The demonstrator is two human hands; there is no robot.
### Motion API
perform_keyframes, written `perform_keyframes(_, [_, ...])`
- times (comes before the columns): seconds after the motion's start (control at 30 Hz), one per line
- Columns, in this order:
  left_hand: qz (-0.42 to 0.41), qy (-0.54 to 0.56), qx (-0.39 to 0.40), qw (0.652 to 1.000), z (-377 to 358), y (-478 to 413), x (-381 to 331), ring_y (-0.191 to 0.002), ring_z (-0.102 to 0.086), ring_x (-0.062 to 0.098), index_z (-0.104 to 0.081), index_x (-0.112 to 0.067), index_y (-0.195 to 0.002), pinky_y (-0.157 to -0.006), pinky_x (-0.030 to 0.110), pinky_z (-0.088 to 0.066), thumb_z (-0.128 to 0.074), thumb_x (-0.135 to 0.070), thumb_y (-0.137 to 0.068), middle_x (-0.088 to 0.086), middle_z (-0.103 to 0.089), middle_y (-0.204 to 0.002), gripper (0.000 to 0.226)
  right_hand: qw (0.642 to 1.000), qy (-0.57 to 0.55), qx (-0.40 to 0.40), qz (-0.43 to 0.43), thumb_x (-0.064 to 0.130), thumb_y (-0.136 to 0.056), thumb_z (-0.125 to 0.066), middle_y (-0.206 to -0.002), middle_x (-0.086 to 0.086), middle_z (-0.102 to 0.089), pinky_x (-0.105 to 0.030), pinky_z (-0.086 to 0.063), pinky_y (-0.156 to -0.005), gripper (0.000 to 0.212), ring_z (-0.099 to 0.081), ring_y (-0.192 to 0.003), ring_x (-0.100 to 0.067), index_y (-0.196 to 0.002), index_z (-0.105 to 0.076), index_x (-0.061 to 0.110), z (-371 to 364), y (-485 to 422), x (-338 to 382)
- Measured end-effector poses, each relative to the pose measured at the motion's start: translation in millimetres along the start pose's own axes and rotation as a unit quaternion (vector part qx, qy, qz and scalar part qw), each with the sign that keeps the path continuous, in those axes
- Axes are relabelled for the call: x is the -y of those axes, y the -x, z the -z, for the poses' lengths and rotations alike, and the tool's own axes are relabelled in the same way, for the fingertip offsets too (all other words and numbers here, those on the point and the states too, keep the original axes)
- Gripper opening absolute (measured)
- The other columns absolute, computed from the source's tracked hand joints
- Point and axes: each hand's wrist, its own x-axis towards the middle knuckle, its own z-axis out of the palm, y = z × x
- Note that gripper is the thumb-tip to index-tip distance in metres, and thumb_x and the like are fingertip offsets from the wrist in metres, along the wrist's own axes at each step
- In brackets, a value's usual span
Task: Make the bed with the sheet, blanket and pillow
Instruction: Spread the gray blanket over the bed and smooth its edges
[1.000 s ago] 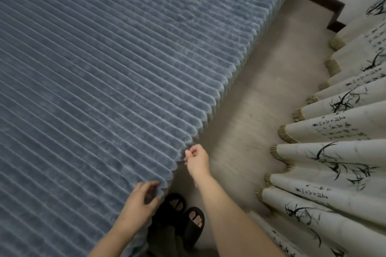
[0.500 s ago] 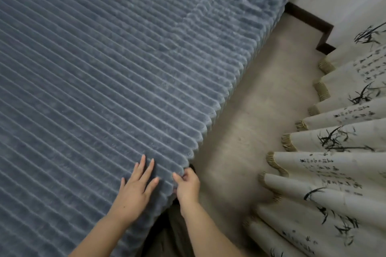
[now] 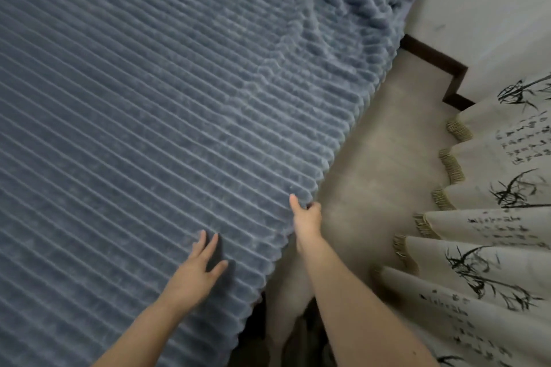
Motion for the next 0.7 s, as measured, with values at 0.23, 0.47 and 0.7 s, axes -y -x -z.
perform_keyframes(0.23, [-0.040, 0.007, 0.008, 0.999, -12.6, -27.8, -71.1, -0.144, -0.018, 0.000, -0.013, -0.036, -0.152, -0.113, 0.018, -0.021, -0.051, -0.044, -0.095, -0.025, 0.001, -0.156, 0.069, 0.998, 0.038, 0.045, 0.020, 0.014, -0.086, -0.070, -0.080, -0.008, -0.063, -0.034, -0.050, -0.072, 0.022, -0.061, -0.076, -0.022, -0.075, -0.052, 0.010, 34.5, -25.1, 32.9])
perform_keyframes(0.47, [-0.031, -0.036, -0.023, 0.999, -13.0, -63.7, -148.8, -0.147, -0.006, 0.006, -0.008, -0.035, -0.152, -0.118, 0.023, -0.019, -0.051, -0.039, -0.096, -0.014, 0.015, -0.158, 0.071, 0.980, 0.126, 0.155, -0.008, 0.010, -0.086, -0.069, -0.081, -0.008, -0.062, -0.031, -0.048, -0.069, 0.018, -0.059, -0.075, -0.020, -0.075, -0.054, 0.013, 66.9, -40.5, 47.8])
perform_keyframes(0.7, [0.019, 0.016, -0.051, 0.998, -26.1, -123.7, -248.0, -0.147, -0.012, 0.008, -0.006, -0.038, -0.152, -0.117, 0.028, -0.024, -0.050, -0.046, -0.095, -0.018, 0.008, -0.158, 0.072, 0.985, 0.093, 0.133, 0.058, 0.021, -0.089, -0.067, -0.122, -0.008, -0.062, -0.042, -0.050, -0.097, 0.051, -0.061, -0.112, -0.025, -0.133, -0.045, 0.012, 69.9, -137.8, 196.7])
